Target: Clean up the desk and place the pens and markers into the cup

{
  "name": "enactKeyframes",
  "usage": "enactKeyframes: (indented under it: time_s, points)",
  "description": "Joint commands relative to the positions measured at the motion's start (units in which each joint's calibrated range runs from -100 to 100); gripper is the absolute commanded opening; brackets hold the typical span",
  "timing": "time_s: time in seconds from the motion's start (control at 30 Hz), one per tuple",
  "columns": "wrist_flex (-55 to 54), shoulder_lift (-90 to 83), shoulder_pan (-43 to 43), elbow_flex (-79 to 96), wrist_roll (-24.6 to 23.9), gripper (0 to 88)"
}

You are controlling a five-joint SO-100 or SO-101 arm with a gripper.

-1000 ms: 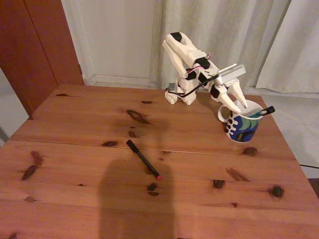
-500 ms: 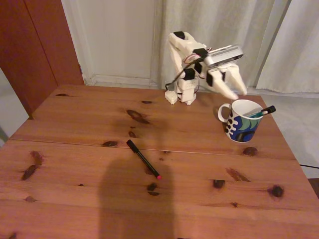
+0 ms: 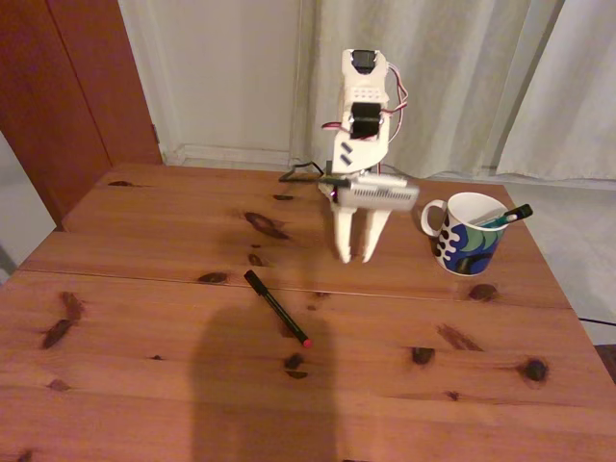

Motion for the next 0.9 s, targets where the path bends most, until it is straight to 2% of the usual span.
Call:
enactKeyframes:
  time_s: [0.0,0.17,0.33,0.87]
  points:
    - [0.18,4.77,3.39,-6.33,3.98,10.0]
    - [-0.68,12.22,4.76,-11.29,6.18,0.6]
    - [-0.68,18.17,5.64,-17.24,11.06,0.6]
    - [-0.17,24.46,9.74,-24.09,11.11,1.3]
